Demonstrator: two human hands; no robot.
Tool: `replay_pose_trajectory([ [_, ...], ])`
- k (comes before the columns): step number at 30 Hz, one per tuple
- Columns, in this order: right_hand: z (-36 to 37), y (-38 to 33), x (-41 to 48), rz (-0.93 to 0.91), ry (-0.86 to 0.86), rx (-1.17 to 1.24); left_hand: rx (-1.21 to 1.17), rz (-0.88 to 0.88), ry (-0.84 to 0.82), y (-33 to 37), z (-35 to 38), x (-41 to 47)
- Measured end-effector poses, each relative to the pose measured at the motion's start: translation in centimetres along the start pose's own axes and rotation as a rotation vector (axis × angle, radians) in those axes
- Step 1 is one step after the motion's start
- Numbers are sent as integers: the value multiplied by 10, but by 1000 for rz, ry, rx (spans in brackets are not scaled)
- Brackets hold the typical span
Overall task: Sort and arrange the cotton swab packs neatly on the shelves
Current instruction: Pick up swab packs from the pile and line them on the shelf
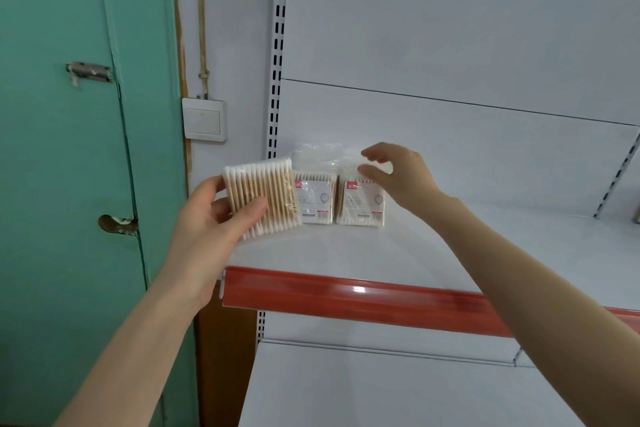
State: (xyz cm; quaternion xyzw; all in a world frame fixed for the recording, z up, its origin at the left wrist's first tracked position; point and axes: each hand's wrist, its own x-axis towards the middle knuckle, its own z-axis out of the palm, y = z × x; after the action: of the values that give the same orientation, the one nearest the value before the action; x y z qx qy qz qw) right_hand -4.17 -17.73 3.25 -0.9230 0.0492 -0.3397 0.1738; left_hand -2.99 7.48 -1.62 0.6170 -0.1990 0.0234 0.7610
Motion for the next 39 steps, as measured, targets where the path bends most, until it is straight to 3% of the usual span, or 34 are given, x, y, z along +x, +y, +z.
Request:
replay_pose_trajectory([
  [3,-11,-22,-11,6,101,325,-58,-23,-37,2,4,5],
  [5,-17,-41,-22,16,-19,492,-115,-28,-73,4,8,8],
  [9,-14,-62,-44,28,-273,596,-184,-32,-117,9,18,9],
  [14,-3,-73,-58,-20,102,527,-7,123,-14,8,26,5],
  [19,-6,-98,-64,27,-88,654,200,341,-101,6,37,-8],
  [21,-6,-99,-59,75,-34,680,263,407,-177,6,37,-12],
  [23,-9,-95,-54,153,-16,776,232,437,-133,7,30,-11],
  [26,-19,-88,-51,254,-173,965,168,300,-4,11,17,-6],
  [30,-21,-87,-56,206,-277,951,-46,12,-174,17,14,-6],
  [34,-18,-84,-59,225,-243,922,-56,63,-159,20,17,-6],
  [39,-15,-81,-68,290,-351,857,-156,38,-79,19,22,-2],
])
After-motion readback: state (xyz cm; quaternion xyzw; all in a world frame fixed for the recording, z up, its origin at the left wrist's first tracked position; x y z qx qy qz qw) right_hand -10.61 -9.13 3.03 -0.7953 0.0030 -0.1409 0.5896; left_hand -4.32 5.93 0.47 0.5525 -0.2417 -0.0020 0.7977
